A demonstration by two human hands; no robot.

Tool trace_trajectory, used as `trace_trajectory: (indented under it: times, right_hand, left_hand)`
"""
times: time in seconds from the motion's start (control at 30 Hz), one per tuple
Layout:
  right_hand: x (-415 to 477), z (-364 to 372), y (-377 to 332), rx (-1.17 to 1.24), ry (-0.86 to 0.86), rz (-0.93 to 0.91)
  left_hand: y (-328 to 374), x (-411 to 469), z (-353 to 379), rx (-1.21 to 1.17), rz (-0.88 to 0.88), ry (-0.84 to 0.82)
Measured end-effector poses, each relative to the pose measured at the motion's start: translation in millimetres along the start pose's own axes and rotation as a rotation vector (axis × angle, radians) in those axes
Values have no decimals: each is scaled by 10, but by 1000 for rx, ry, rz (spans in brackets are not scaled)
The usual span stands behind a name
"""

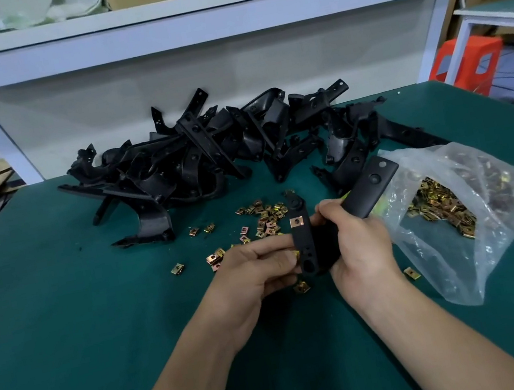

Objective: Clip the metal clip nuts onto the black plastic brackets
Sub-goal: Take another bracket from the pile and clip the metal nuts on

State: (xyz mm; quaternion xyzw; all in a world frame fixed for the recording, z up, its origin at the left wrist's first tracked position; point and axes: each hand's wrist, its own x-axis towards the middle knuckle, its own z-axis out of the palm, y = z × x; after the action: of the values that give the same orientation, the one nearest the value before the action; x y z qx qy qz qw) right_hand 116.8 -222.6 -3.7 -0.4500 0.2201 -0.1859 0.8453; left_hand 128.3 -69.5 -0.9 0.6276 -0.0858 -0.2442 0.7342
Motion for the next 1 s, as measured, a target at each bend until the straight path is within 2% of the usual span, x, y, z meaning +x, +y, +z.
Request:
trace_trajectory:
  times: [0.23, 0.63, 1.0]
  right_hand:
    - [-24, 19, 9, 5, -40, 9]
    - [-57, 46, 17, 12, -108, -45]
    - [-31, 55, 44, 29, -106, -72]
  left_hand:
    - [33, -10, -89, 31, 44, 86]
    - [30, -12, -69, 79, 77, 101]
    - [-26, 68, 34, -39, 56, 321]
